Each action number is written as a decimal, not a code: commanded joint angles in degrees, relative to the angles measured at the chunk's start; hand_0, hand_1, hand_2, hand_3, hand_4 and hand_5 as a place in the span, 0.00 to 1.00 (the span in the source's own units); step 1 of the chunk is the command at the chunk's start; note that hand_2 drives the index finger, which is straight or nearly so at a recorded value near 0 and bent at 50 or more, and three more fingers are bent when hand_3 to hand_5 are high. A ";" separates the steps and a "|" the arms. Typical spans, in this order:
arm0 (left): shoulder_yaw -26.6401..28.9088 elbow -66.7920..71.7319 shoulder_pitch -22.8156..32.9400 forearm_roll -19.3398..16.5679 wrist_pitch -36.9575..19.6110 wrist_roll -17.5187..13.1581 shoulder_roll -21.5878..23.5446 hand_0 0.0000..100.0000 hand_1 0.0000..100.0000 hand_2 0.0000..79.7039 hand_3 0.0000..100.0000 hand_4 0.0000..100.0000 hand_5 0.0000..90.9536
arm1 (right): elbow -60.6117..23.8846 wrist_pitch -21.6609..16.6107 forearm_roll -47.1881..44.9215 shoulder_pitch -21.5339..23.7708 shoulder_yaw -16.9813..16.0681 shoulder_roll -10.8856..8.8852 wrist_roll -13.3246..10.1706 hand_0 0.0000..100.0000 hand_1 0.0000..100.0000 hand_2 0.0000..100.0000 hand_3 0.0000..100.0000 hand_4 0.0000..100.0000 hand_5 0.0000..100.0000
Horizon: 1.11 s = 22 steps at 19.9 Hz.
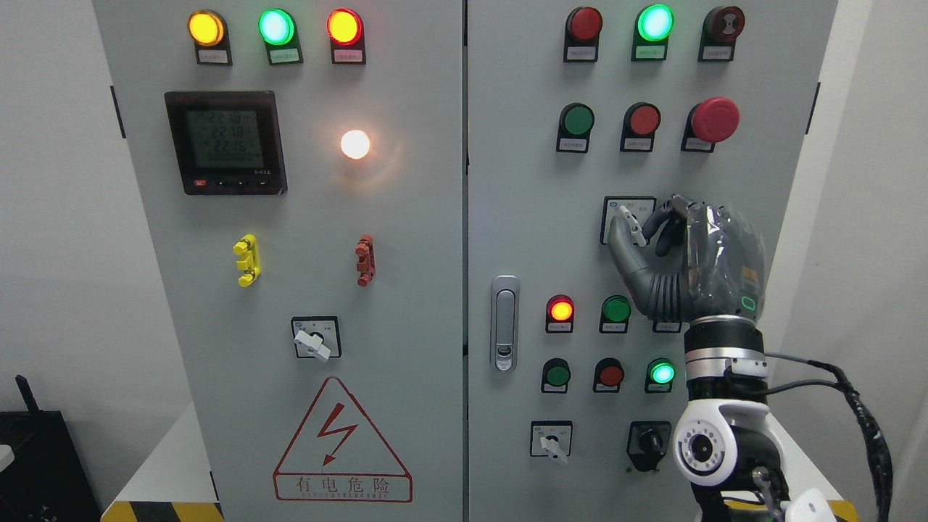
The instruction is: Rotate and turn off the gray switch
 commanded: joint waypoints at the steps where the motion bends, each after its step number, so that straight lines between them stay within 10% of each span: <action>1: 1.84 1.32 0.08 -0.44 0.05 -0.04 0.00 0.12 0.39 0.00 0.00 0.00 0.00 | 0.21 0.03 0.00 -0.03 0.25 0.36 0.04 0.49 0.36 0.70 0.90 0.80 0.97; 22: 1.85 1.32 0.00 -0.44 0.05 -0.04 0.00 0.12 0.39 0.00 0.00 0.00 0.00 | 0.13 0.03 0.09 -0.38 0.34 0.44 -0.05 0.55 0.31 0.75 0.94 0.82 0.98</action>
